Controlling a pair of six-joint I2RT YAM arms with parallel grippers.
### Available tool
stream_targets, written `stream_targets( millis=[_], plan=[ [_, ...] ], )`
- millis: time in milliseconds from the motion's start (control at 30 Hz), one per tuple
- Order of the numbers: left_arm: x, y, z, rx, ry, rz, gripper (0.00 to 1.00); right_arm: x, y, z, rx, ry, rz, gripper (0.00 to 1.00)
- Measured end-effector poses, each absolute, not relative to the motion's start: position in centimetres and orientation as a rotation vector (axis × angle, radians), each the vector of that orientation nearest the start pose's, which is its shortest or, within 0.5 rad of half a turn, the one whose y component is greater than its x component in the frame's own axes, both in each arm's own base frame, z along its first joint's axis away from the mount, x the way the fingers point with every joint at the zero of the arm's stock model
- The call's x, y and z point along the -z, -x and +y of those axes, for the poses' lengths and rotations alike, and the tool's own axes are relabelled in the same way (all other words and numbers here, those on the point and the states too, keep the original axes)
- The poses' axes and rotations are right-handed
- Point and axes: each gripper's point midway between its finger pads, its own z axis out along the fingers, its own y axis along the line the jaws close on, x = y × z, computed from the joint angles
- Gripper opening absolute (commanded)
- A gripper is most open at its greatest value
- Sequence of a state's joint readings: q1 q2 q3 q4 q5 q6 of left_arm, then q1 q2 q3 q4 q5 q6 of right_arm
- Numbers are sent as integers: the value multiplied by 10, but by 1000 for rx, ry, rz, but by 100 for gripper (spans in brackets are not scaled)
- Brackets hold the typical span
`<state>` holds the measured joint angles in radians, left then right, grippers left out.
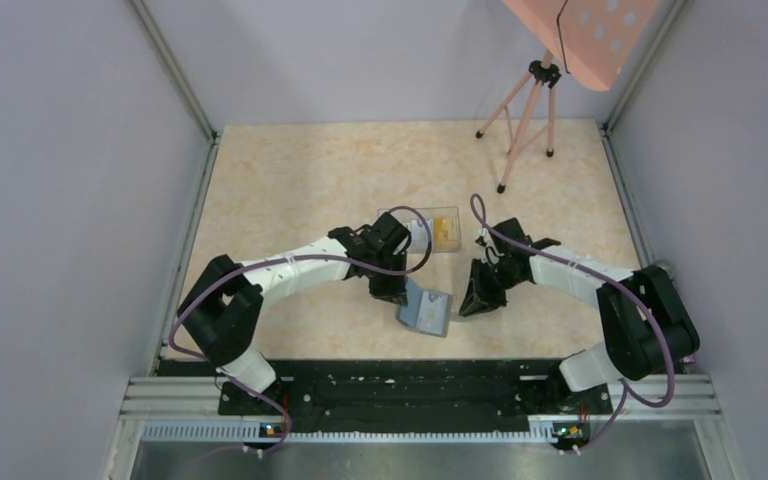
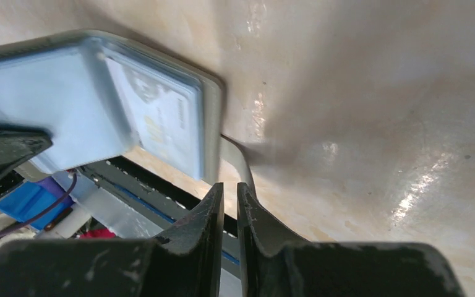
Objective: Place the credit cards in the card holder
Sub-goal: Close the card holder at the center of the board.
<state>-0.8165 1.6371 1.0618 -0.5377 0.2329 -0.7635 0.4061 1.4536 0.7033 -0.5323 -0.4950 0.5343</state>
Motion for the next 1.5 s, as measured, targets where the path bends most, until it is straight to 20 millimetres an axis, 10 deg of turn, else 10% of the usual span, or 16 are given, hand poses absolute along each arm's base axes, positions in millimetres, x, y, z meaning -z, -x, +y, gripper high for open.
stream_targets(
  millis=[267,667,1500],
  plan=[
    [-69,-191,-279,476,-190,2947,33,-40,-184,198,-963,-60,2939,17],
    [-65,-183,-343,536,-312,2987,61,-79,-200,208,-1068,-60,2784,19],
    [-98,-174,-393,935,-285,2895,73,-84,-211,177,-1010,-190,2774,19]
  ],
)
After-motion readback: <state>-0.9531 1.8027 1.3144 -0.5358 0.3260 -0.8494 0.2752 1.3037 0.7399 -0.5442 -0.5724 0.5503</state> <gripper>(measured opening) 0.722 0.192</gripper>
